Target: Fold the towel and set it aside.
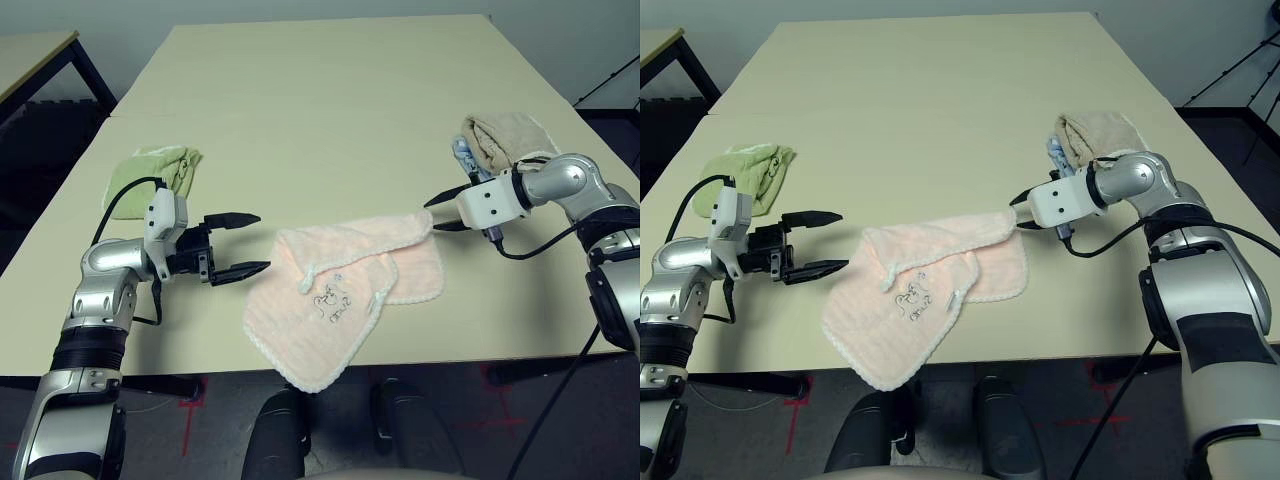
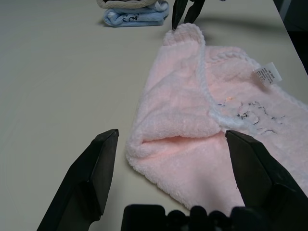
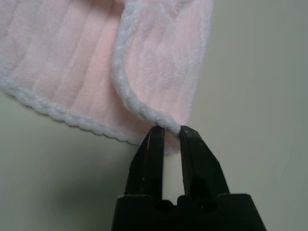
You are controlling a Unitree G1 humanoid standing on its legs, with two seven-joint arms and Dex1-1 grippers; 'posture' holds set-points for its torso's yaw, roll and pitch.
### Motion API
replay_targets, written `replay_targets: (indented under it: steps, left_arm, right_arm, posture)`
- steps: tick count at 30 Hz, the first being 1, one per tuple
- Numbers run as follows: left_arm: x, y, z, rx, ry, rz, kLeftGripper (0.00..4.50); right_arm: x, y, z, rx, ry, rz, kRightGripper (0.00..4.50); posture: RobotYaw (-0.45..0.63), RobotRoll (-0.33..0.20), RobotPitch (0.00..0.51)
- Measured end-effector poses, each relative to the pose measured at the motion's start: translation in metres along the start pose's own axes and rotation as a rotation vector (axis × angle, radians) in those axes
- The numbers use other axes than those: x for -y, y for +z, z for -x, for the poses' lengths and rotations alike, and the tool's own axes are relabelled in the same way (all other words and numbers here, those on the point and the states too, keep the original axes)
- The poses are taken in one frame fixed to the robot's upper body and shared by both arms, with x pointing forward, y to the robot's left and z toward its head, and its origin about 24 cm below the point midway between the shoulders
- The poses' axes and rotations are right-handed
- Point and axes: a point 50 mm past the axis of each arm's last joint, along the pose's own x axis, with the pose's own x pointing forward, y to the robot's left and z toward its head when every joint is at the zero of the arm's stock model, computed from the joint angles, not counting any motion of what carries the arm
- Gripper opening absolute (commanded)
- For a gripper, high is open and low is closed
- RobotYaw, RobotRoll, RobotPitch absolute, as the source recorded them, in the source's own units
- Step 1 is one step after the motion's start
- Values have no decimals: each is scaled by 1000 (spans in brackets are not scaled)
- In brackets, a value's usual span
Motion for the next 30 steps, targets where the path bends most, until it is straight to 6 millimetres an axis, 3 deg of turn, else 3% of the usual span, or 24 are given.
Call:
replay_targets:
  steps: [10,16,24,30]
  left_arm:
    - [2,-6,1,-2,7,25,4500]
    - [2,-7,0,1,7,24,4500]
    - [3,-9,0,1,20,31,4500]
    - [-4,-6,-16,83,124,96,4500]
  right_arm:
    - [1,2,3,38,-3,0,44]
    - [25,1,13,108,-296,-158,44]
    - [25,-3,15,177,-371,-280,44]
    - [33,-2,11,311,-510,-414,44]
  posture:
    - [-33,0,123]
    - [-33,0,123]
    - [-34,0,114]
    - [-36,0,110]
